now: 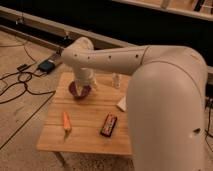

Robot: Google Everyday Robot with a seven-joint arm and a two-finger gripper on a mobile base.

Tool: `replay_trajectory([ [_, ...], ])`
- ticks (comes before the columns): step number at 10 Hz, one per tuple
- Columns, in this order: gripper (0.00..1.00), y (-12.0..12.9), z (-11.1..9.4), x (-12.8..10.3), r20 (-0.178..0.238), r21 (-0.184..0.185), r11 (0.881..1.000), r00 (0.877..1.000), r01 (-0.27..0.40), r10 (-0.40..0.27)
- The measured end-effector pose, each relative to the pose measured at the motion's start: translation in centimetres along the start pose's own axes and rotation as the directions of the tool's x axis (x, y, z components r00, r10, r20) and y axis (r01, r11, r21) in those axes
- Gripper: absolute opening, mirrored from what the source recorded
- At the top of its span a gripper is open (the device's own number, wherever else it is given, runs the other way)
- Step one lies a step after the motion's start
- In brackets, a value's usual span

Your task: Move the arm in a circular motion

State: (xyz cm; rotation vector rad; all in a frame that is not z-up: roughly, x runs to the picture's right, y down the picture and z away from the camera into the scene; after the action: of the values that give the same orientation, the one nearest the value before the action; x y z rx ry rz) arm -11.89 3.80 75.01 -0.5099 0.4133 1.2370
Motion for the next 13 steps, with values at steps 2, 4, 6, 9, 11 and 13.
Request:
replay_trajectory([
  [2, 0.65, 3.7, 0.9, 2.6, -0.001, -0.015, 0.995, 0.995, 0.099, -0.099],
  [4, 0.65, 6.0, 1.6, 5.9, 0.002, -0.037, 0.987, 0.987, 0.159, -0.159],
  [6, 0.65, 6.2, 2.2, 9.5, -0.006, -0.061, 0.984, 0.985, 0.17, -0.171],
  [9, 0.65, 3.3, 3.0, 14.3, -0.026, -0.077, 0.99, 0.993, 0.116, -0.119],
  [11, 0.65, -0.6, 3.6, 17.3, -0.049, -0.078, 0.997, 0.998, 0.026, -0.03],
  [13, 0.65, -4.6, 3.6, 18.2, -0.047, -0.062, 0.996, 0.997, -0.064, 0.062],
])
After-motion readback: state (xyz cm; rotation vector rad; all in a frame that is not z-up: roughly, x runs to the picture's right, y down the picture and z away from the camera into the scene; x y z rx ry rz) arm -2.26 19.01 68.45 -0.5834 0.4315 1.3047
